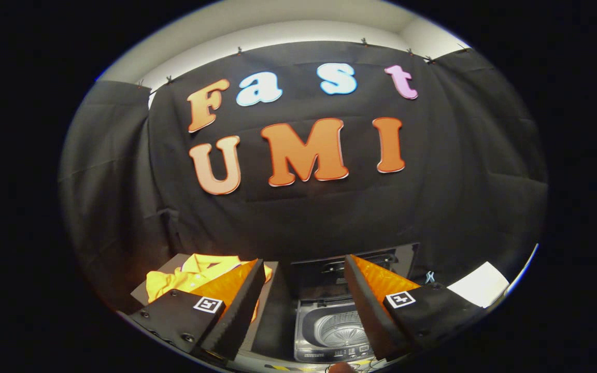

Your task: Put the clothes into the washing machine and then close the washing machine lid.

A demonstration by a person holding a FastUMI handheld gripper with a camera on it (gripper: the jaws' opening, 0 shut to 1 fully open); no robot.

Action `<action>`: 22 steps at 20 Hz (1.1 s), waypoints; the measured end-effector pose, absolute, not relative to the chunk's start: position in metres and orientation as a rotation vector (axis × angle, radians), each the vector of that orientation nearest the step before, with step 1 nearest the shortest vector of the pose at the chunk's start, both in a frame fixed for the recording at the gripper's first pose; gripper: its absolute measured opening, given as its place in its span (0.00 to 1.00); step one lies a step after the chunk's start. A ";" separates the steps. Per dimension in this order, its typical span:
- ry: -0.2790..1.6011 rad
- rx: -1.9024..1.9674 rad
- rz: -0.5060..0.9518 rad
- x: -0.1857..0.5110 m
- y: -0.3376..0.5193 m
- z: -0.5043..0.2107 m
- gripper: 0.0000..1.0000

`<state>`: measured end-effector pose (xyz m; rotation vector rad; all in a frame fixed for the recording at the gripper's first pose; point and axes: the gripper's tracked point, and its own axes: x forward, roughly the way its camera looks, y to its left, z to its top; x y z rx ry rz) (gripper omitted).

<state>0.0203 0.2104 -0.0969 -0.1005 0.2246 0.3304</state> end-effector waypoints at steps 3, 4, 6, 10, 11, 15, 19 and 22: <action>0.268 -0.127 0.409 0.015 0.258 -0.121 0.99; 0.280 -0.135 0.429 0.013 0.272 -0.128 0.99; 0.307 -0.144 0.471 0.007 0.299 -0.142 0.98; 0.376 -0.145 0.546 -0.001 0.351 -0.171 0.99; 0.397 -0.146 0.559 -0.002 0.362 -0.179 0.98; 0.456 -0.173 0.585 0.003 0.395 -0.207 0.99; 0.512 -0.218 0.605 0.003 0.423 -0.241 0.99; 0.557 -0.230 0.591 0.007 0.435 -0.259 0.99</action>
